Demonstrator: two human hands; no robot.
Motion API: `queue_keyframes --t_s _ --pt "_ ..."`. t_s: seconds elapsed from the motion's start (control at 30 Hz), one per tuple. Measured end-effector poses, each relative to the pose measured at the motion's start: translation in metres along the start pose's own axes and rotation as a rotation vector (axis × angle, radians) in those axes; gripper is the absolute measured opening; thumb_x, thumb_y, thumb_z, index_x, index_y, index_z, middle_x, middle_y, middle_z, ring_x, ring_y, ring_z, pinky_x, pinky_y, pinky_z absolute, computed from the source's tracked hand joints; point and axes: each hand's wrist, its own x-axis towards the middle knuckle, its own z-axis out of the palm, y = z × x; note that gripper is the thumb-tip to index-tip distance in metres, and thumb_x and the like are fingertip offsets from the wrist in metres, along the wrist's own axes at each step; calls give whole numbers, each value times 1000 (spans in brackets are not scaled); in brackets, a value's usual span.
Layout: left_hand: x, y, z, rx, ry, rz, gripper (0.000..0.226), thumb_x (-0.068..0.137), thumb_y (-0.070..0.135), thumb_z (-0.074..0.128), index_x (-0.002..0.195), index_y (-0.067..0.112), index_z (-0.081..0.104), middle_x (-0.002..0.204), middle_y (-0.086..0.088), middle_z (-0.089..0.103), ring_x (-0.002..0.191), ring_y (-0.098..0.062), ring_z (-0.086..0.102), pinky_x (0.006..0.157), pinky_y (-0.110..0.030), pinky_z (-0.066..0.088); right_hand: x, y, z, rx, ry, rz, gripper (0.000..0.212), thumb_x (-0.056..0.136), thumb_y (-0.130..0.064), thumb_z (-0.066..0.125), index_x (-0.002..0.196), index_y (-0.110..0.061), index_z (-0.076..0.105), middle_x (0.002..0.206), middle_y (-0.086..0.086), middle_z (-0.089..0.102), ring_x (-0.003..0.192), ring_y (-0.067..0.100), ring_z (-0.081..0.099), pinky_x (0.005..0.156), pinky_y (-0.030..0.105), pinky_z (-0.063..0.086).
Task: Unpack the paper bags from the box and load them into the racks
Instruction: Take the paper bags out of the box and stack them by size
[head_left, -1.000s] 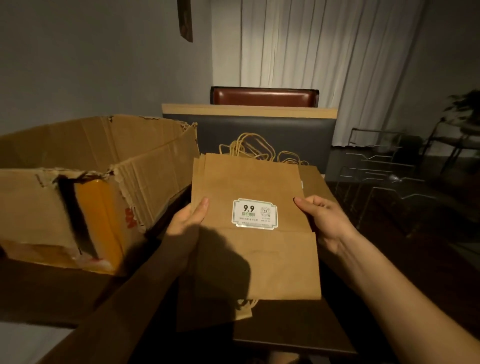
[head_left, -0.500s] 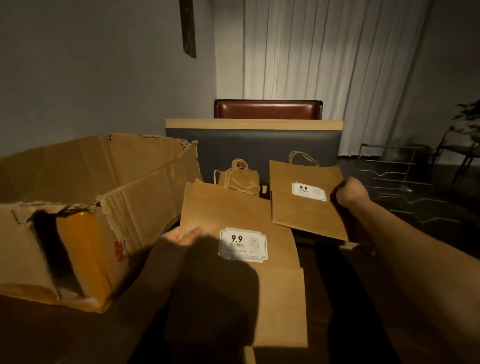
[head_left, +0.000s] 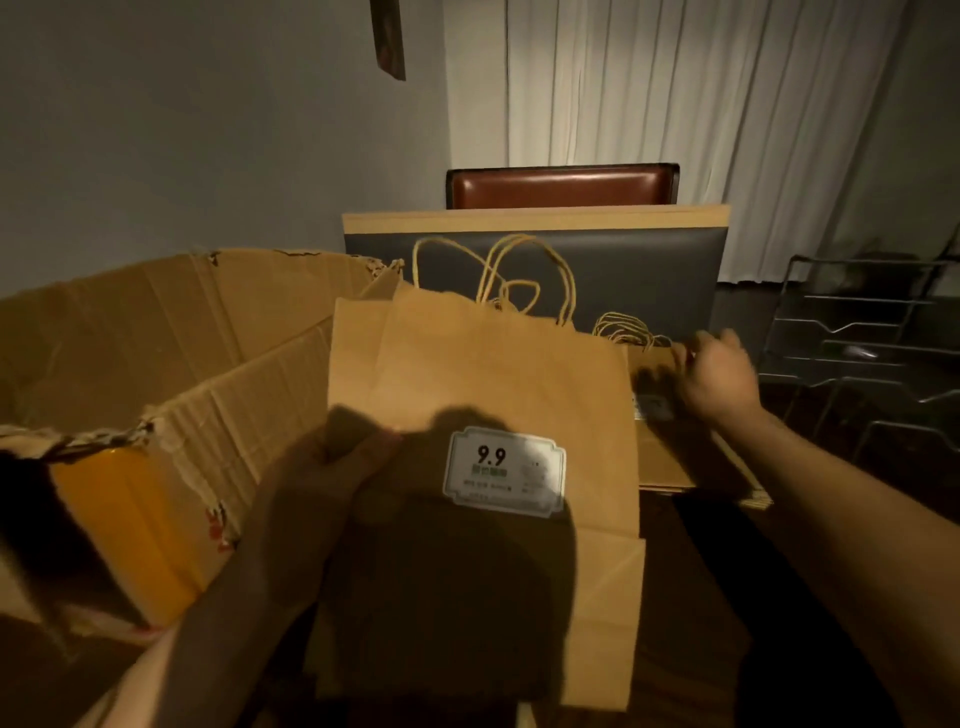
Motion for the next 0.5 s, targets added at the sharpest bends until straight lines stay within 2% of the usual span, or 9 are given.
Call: queue_keyframes --t_s 0.03,0.1,0.13,0.17,0.2,0.27,0.37,0.5 --pt "1 4 1 29 32 30 23 85 29 71 84 7 73 80 -11 76 73 -25 74 64 -34 56 -25 -19 -16 278 -39 10 38 103 -43 45 110 -9 61 112 18 63 98 32 63 81 42 53" --pt "9 8 5 99 108 87 11 85 28 74 82 18 74 76 3 77 70 -10 73 60 -22 54 -84 -54 -43 898 -334 118 44 98 -53 47 107 -14 65 97 10 73 82 25 71 69 35 55" --pt "10 10 8 147 122 111 8 85 30 74 83 22 74 77 9 77 71 -5 73 63 -18 52 -110 -65 -52 1055 -499 152 36 94 -49 56 108 -17 66 96 6 74 79 20 73 67 33 57" --pt "12 9 13 148 105 122 7 86 30 73 86 23 75 80 10 77 76 -5 73 67 -19 52 -126 -67 -52 1132 -598 161 30 89 -38 66 111 -17 66 98 5 75 81 18 74 66 32 58" --pt "11 8 18 77 71 112 11 88 29 70 91 20 75 85 5 78 81 -10 74 71 -23 54 -138 -66 -49 1168 -611 170 29 86 -24 72 113 -15 66 101 6 76 85 18 75 66 31 59" --pt "7 5 29 -115 15 58 20 96 26 60 98 11 73 90 -5 78 83 -17 75 68 -24 56 -142 -56 -46 1173 -445 225 27 86 -10 73 112 -9 67 99 9 77 90 24 75 65 31 60" --pt "7 -1 27 -176 39 45 23 101 22 52 97 9 71 85 -5 77 76 -15 72 64 -22 56 -129 -30 -62 1164 -220 298 17 90 -13 70 106 -8 69 98 12 76 95 34 73 70 37 59" --pt "8 -3 12 -192 23 13 17 98 17 57 99 8 72 89 -12 77 74 -18 72 64 -28 55 -122 -4 -95 1172 -296 359 7 96 -13 62 100 -12 66 102 15 74 87 28 73 69 40 59"
